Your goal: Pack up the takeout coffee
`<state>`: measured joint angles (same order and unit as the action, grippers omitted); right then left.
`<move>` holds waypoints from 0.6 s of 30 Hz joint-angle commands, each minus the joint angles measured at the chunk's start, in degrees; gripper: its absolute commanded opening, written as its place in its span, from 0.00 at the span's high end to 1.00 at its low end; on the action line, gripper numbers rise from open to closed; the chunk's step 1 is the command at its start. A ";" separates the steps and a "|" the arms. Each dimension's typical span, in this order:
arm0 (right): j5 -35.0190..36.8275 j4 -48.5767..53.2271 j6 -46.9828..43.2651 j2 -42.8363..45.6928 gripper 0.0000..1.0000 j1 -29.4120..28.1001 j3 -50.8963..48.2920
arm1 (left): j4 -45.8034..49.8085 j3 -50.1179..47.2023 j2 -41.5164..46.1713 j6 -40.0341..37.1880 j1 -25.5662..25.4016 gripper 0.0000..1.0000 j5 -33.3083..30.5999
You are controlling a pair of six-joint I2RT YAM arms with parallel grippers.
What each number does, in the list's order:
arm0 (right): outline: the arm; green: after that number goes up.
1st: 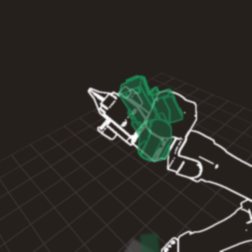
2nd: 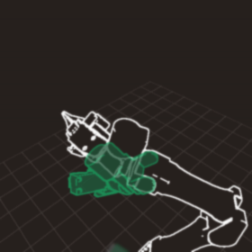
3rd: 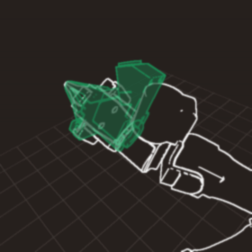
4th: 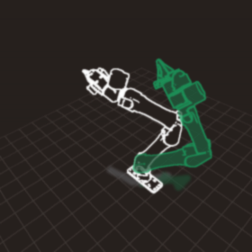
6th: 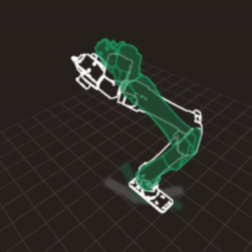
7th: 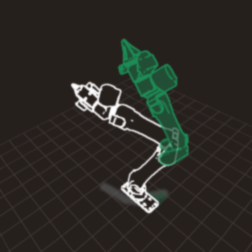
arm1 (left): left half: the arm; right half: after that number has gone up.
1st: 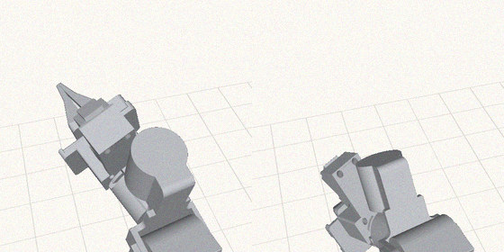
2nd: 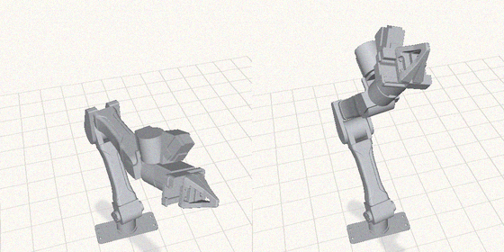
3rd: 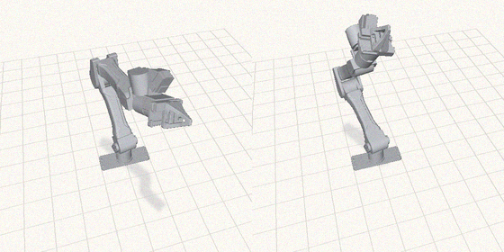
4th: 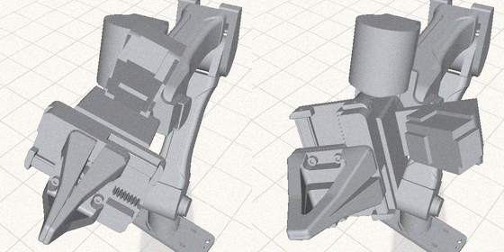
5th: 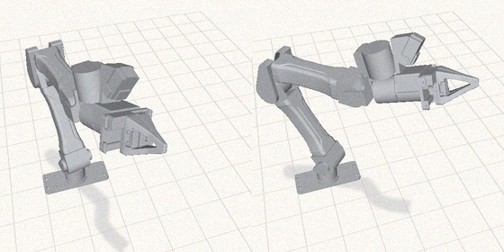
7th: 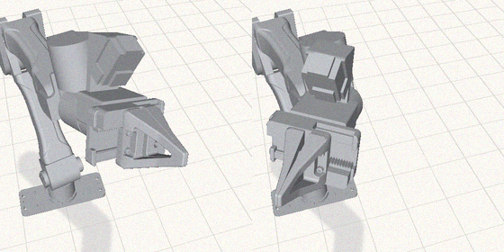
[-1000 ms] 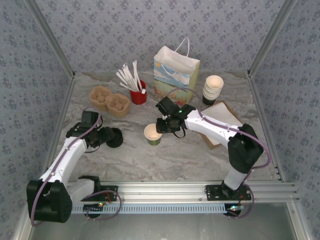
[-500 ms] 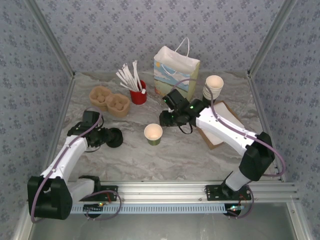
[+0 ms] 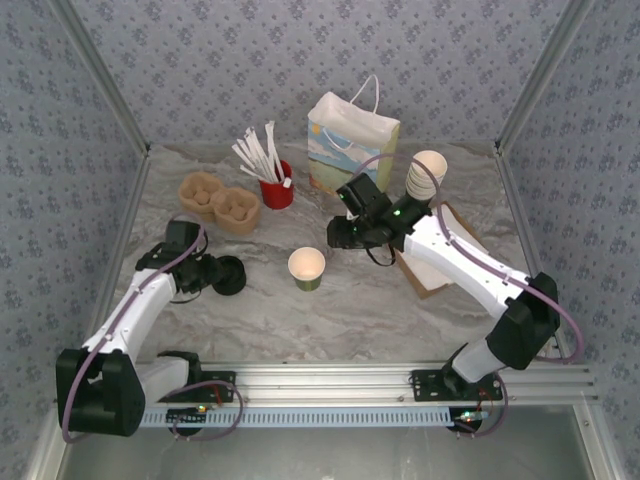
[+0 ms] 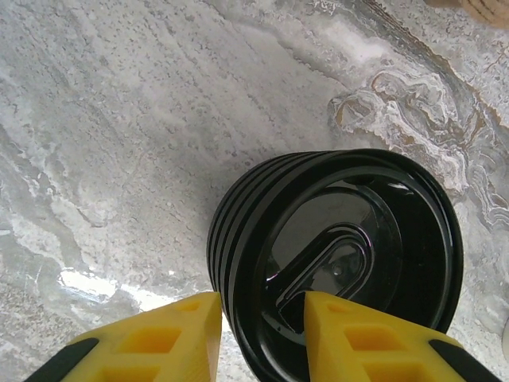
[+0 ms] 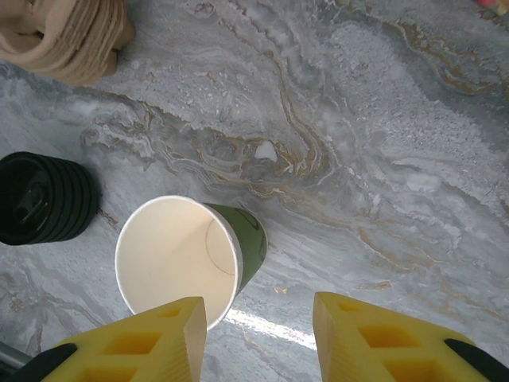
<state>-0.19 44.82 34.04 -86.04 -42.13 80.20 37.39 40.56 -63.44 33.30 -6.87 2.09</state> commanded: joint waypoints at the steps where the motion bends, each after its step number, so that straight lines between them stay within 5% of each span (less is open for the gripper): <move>1: 0.27 1.23 -0.48 1.92 0.57 0.60 0.42 | -0.72 -0.30 -0.45 0.54 -0.31 0.67 0.24; 18: -0.39 0.46 -0.64 3.23 0.57 2.14 -0.92 | -1.50 -0.52 -1.58 0.36 -0.33 0.76 0.55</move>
<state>-0.40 44.80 34.02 -84.62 -40.36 79.75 35.92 39.92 -64.99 33.58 -6.87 2.11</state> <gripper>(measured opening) 0.426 0.247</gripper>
